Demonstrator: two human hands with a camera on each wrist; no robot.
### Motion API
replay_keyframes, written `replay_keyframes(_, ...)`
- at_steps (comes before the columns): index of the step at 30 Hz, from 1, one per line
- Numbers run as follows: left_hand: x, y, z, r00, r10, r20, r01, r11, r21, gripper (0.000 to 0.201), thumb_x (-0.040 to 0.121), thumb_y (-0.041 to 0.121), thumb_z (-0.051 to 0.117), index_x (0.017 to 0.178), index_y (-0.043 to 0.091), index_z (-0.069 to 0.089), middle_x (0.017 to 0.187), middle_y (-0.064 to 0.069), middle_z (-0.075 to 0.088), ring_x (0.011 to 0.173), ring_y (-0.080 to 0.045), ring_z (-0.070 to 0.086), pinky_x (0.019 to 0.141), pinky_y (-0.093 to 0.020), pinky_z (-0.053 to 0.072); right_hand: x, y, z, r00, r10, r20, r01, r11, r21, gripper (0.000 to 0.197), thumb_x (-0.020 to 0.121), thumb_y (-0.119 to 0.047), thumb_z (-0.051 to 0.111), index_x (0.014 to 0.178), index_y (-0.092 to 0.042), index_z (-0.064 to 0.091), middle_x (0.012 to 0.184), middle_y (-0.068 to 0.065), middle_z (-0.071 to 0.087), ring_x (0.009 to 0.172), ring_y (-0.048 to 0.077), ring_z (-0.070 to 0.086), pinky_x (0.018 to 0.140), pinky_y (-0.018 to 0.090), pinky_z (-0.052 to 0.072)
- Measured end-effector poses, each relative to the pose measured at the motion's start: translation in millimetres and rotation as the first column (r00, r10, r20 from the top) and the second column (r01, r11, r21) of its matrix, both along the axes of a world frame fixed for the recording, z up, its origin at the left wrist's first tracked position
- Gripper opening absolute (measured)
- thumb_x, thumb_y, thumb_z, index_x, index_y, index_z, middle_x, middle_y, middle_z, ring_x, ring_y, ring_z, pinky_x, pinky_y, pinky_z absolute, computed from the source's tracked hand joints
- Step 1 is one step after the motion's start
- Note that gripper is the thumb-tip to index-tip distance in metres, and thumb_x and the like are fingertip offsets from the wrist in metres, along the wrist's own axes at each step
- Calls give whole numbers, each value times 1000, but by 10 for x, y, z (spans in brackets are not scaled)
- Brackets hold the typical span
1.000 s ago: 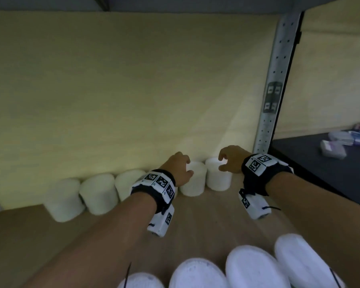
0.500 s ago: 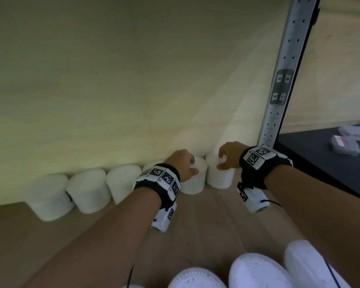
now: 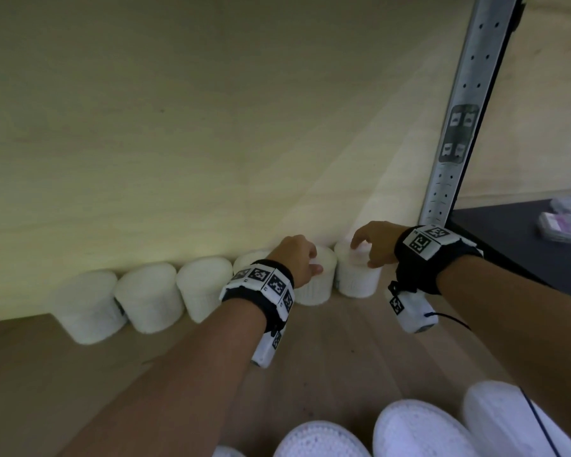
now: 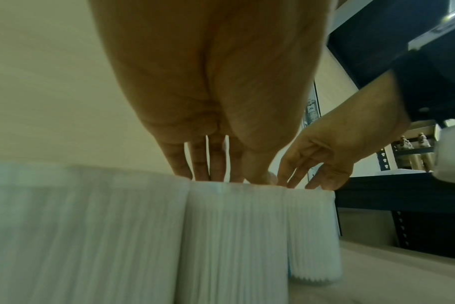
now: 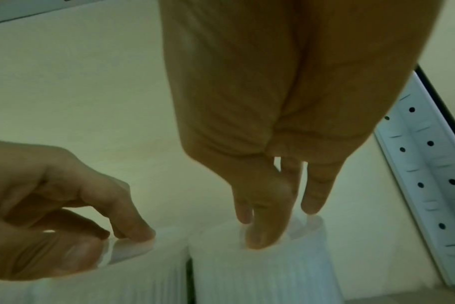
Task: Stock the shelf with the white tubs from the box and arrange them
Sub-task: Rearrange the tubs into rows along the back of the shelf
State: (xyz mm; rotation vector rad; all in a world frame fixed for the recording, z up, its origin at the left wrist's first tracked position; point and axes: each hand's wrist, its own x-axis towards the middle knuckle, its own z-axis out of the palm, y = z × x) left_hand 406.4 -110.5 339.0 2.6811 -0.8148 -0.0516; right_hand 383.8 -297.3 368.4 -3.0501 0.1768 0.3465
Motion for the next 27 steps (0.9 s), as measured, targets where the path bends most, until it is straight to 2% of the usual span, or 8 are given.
replay_keyframes(2,1,-7,-16,1000,-1,2,1,1000,1,46,91,30,59,128,4,56,131,-14,53,123,-28,50,102,-34,42,2,5,-4,1000,9,-10,-9,1000,28,52,86,-4,59,135,-20,52,147,7,36,134,25,39,106,32,37)
replay_keyframes(4,5,-10,-34,1000,2,4,-2,1000,-1,45,91,29,60,128,4,57,130,-14,54,122,-28,51,102,-35,43,3,20,-10,1000,-6,0,6,998,59,53,87,-7,59,137,-19,48,149,7,34,136,25,37,107,32,36)
replay_keyframes(8,22,-17,-30,1000,6,1,-6,1000,-9,43,91,28,60,126,4,58,128,-15,57,120,-28,53,100,-35,44,23,11,-19,991,-81,105,74,995,70,54,89,-33,61,138,-15,45,147,9,37,135,26,38,109,34,34)
replay_keyframes(10,18,-14,-25,1000,3,-1,-3,1000,-5,44,91,29,60,128,4,57,130,-14,56,121,-28,51,101,-35,43,25,5,-51,987,-116,108,111,992,53,59,89,-45,58,137,-12,45,146,11,39,134,28,40,109,36,35)
replay_keyframes(14,-1,-9,-32,1000,-4,6,4,1000,4,45,91,29,60,128,4,57,131,-14,54,122,-29,50,102,-36,43,30,8,-126,987,-144,75,143,990,18,64,87,-51,58,135,-9,48,141,12,45,129,29,44,108,37,38)
replay_keyframes(20,16,-5,-56,1000,-6,9,6,1000,9,45,92,30,58,130,5,54,133,-14,50,125,-29,46,104,-37,41,42,51,-92,988,-139,65,138,990,19,61,88,-41,62,139,-11,46,144,10,43,132,26,43,110,35,38)
replay_keyframes(23,25,-15,-60,1000,1,4,-1,1000,15,44,93,29,58,130,5,55,132,-14,50,126,-30,45,104,-38,41,46,20,-80,993,-108,48,107,994,38,55,88,-26,64,139,-15,46,146,8,39,133,25,42,109,33,37)
replay_keyframes(27,17,-26,-54,1000,1,15,-1,999,35,44,93,30,57,130,6,55,133,-14,50,126,-30,45,104,-38,41,29,13,-55,998,-66,18,64,993,96,53,88,-3,55,138,-21,50,148,10,37,131,27,45,102,31,42)
